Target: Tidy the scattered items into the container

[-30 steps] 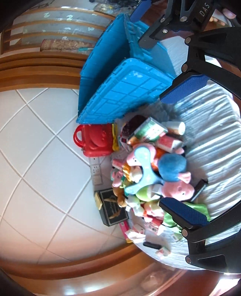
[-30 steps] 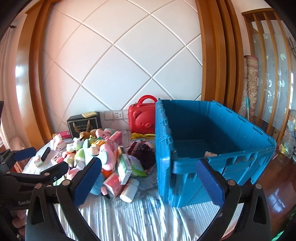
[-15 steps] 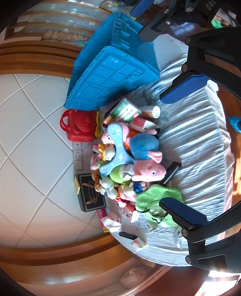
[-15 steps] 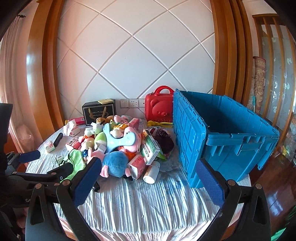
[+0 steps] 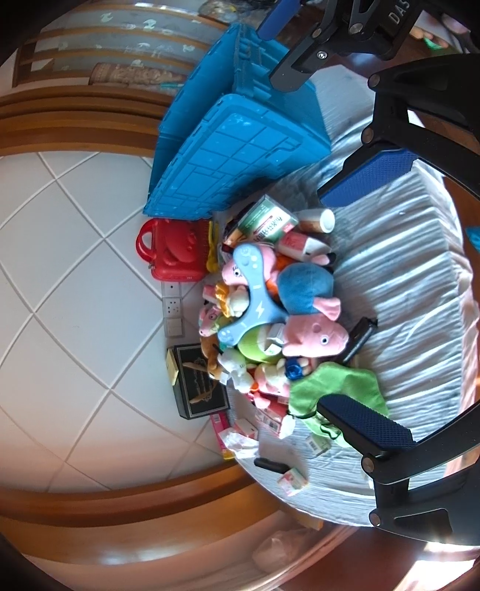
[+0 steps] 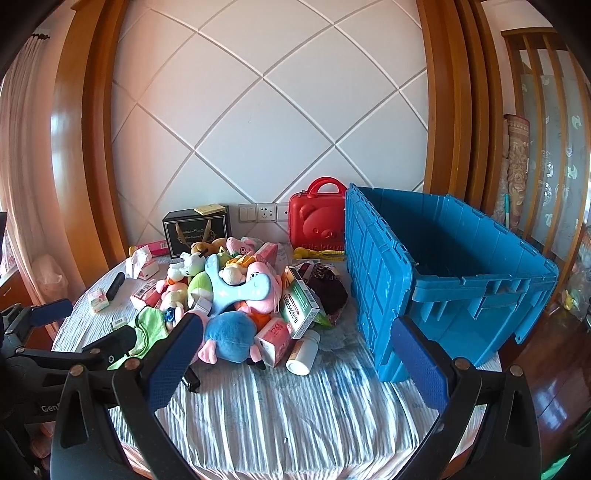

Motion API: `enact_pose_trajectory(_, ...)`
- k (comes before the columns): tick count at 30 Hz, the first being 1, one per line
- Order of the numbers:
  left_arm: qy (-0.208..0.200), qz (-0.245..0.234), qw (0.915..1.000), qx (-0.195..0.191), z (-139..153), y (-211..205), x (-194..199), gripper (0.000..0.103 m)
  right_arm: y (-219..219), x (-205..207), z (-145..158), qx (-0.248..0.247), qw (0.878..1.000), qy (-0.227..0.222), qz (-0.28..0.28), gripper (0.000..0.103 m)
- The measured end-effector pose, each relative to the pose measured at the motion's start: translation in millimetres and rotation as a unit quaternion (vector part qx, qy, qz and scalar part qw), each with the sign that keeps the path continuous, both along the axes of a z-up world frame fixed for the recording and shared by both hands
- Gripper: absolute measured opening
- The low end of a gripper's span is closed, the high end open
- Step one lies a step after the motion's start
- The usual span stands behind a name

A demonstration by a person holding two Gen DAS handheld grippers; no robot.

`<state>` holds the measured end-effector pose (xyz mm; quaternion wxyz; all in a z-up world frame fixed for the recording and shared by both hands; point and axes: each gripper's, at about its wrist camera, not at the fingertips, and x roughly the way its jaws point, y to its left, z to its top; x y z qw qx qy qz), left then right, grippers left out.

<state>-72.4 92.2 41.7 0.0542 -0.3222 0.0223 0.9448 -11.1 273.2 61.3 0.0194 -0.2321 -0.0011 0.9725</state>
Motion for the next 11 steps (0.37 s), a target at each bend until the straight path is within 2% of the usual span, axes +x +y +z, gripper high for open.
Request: enact_pose_trajectory(11,0.023,0.008,0.9996,0.012,5.1,1.8,-0.1,0.102,3.4,-6.8,2.0,0.008,1.000,-0.002,0.001,0.103)
